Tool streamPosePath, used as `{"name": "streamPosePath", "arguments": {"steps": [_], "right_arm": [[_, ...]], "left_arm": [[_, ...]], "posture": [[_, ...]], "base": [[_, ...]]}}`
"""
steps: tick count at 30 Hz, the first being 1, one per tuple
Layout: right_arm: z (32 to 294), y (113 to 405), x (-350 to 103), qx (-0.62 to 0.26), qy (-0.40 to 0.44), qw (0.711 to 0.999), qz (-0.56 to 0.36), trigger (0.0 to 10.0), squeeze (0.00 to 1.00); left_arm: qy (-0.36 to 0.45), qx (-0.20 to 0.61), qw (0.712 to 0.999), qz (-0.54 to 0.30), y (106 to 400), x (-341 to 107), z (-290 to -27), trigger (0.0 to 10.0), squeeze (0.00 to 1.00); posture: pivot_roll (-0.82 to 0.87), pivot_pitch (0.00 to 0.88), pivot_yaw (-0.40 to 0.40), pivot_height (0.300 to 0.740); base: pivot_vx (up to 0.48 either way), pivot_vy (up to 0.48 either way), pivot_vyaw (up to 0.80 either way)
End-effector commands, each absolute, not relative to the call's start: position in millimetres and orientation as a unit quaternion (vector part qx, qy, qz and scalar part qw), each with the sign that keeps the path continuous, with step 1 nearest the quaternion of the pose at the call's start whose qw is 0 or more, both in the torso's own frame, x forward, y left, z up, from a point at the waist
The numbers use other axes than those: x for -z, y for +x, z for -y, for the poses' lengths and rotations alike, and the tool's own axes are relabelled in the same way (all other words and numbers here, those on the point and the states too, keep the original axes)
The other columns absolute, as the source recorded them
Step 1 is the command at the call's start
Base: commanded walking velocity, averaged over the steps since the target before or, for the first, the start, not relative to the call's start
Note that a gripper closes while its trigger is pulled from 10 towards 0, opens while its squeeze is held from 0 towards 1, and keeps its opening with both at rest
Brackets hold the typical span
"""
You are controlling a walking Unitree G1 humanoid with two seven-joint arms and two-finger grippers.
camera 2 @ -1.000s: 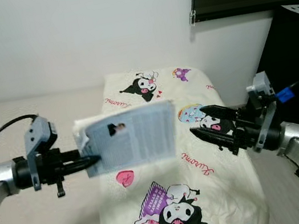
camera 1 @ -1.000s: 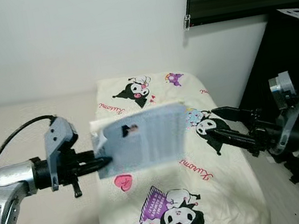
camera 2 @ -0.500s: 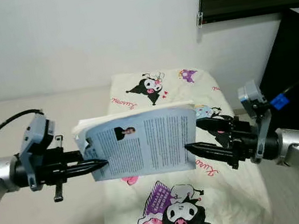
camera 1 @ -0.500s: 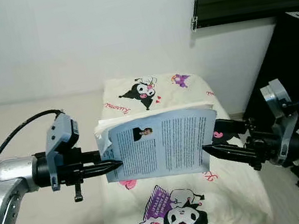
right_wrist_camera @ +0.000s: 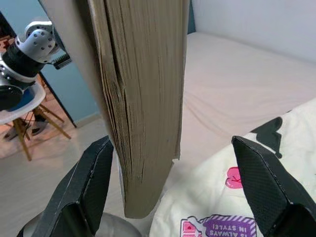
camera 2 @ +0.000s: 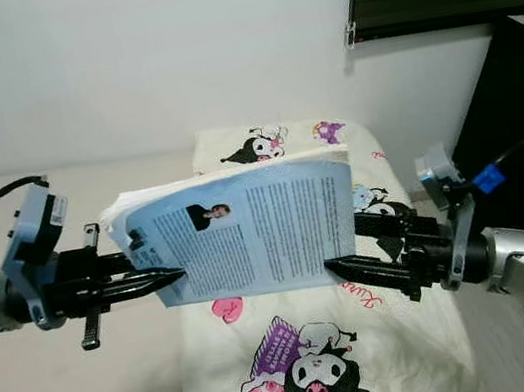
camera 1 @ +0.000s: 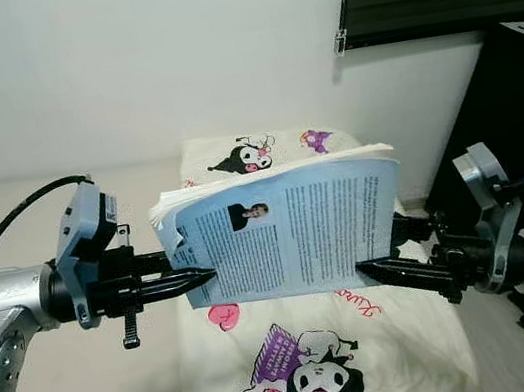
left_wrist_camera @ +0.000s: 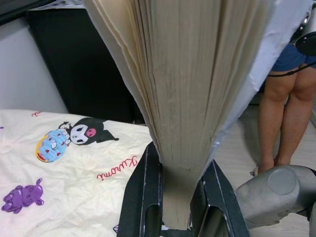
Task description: Clean up the room
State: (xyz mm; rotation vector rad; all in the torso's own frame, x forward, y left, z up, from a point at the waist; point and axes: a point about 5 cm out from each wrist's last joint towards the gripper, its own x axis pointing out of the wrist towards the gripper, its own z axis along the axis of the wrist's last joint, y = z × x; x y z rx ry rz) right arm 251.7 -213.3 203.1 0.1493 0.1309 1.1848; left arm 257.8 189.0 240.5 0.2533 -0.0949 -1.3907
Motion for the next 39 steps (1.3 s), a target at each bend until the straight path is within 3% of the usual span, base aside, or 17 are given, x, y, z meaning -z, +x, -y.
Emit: {"name": "streamPosePath", "arguments": {"steps": [1,2,3,14,23,24,30,34,38,39], "right_arm": [[214.0,253.7,-204.3,-0.560,0.066,0.823,-0.072,4.9,0.00],[214.1,254.2,-205.7,-0.562,0.066,0.821,-0.071,4.9,0.00],[212.4,253.9,-206.9,-0.570,0.066,0.816,-0.071,0.0,0.00],[204.5,254.5,-210.2,-0.590,0.072,0.802,-0.062,0.0,0.00],[199.4,258.1,-207.0,-0.590,0.079,0.801,-0.059,0.0,0.00],[199.1,258.8,-206.2,-0.587,0.079,0.803,-0.059,0.0,0.00],[197.7,262.9,-198.7,-0.569,0.084,0.816,-0.057,0.0,0.00],[197.8,270.1,-184.1,-0.533,0.099,0.838,-0.059,0.0,0.00],[204.3,279.8,-167.8,-0.482,0.116,0.866,-0.066,0.0,0.00],[211.2,286.4,-156.6,-0.439,0.115,0.888,-0.076,0.0,0.00]], "left_arm": [[0.119,0.654,0.745,0.052,252.5,-246.1,-184.1,10.0,0.00],[0.118,0.657,0.743,0.052,251.5,-246.4,-182.5,10.0,0.00],[0.117,0.660,0.741,0.052,250.8,-246.2,-180.7,10.0,0.00],[0.113,0.664,0.738,0.039,249.8,-238.1,-175.6,10.0,0.00],[0.091,0.632,0.769,0.017,260.4,-219.2,-176.1,10.0,0.00],[0.086,0.627,0.774,0.018,262.0,-218.3,-176.0,10.0,1.00],[0.061,0.598,0.799,0.016,269.2,-209.5,-178.3,10.0,1.00],[0.034,0.556,0.830,0.002,277.3,-192.3,-186.5,10.0,1.00],[0.015,0.504,0.863,-0.015,284.1,-173.5,-200.1,10.0,1.00],[0.006,0.473,0.881,-0.025,286.2,-163.0,-208.9,10.0,1.00]], "posture": [[-0.06,0.000,-0.068,0.740],[-0.06,0.000,-0.068,0.740],[-0.06,0.000,-0.068,0.740],[-0.05,0.000,-0.066,0.740],[-0.04,0.000,-0.070,0.740],[-0.04,0.000,-0.070,0.740],[-0.04,0.000,-0.066,0.740],[-0.04,0.000,-0.066,0.740],[-0.03,0.000,-0.071,0.740],[-0.03,0.000,-0.072,0.740]], "base": [[0.000,0.000,0.00],[0.000,0.000,0.00],[0.000,0.000,0.00],[0.000,0.000,0.00],[0.000,0.000,0.00],[0.000,0.000,0.00],[0.000,0.000,0.00],[0.000,0.000,0.00],[0.000,0.000,0.00],[0.000,0.000,0.00]]}}
